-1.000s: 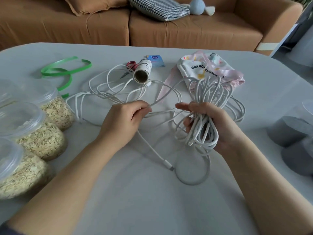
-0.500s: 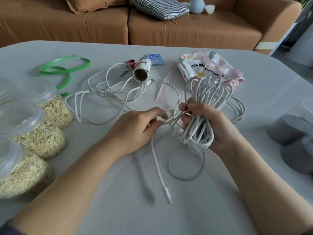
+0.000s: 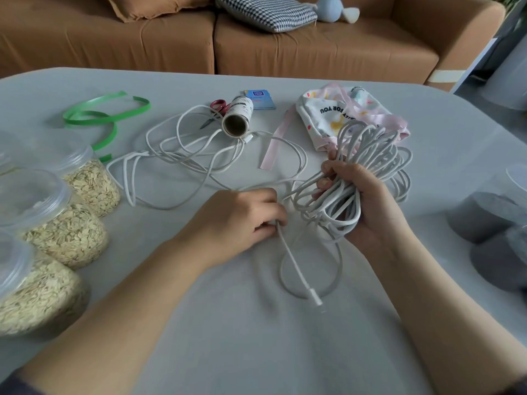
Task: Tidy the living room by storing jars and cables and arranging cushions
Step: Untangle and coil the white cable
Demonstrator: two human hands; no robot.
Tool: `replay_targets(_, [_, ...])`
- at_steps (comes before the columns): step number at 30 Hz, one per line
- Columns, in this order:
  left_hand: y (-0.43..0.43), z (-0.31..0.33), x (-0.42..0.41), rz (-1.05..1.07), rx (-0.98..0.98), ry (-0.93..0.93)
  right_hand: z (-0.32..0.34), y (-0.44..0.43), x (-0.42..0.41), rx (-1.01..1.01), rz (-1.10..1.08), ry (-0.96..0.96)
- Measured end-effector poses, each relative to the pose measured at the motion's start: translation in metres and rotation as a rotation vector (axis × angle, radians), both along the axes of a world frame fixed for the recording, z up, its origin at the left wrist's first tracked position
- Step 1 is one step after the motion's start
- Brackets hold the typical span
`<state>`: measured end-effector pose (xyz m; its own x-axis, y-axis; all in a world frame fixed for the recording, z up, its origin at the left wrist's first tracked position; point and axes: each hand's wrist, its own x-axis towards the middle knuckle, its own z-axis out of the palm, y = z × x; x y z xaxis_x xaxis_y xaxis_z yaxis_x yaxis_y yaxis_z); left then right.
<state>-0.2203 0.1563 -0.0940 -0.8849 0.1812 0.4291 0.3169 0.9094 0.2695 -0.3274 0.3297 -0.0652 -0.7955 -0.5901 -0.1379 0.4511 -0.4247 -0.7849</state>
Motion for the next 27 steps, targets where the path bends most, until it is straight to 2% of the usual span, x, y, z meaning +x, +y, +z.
replay_targets(1, [-0.001,-0.001,0.000,0.002,0.022,0.016,0.001,0.000,0.000,0.007,-0.004,0.000])
replay_targets(7, [-0.008,-0.002,-0.005,0.035,0.449,0.119,0.004,0.002,0.001,0.244,-0.071,0.164])
replay_targets(9, [-0.008,-0.001,-0.005,0.064,0.577,0.099,0.006,0.002,0.001,0.287,-0.062,0.204])
replay_targets(14, [-0.002,0.000,-0.002,0.167,0.726,0.097,0.008,0.002,0.001,0.342,-0.052,0.246])
replay_targets(19, [0.003,0.003,-0.001,0.152,0.837,0.071,0.009,0.001,0.007,0.373,-0.049,0.385])
replay_targets(22, [0.004,0.004,-0.002,0.179,0.889,0.042,0.006,-0.003,0.014,0.225,0.016,0.377])
replay_targets(27, [0.006,0.004,-0.002,0.197,0.735,-0.058,0.008,-0.006,0.023,0.089,0.172,0.343])
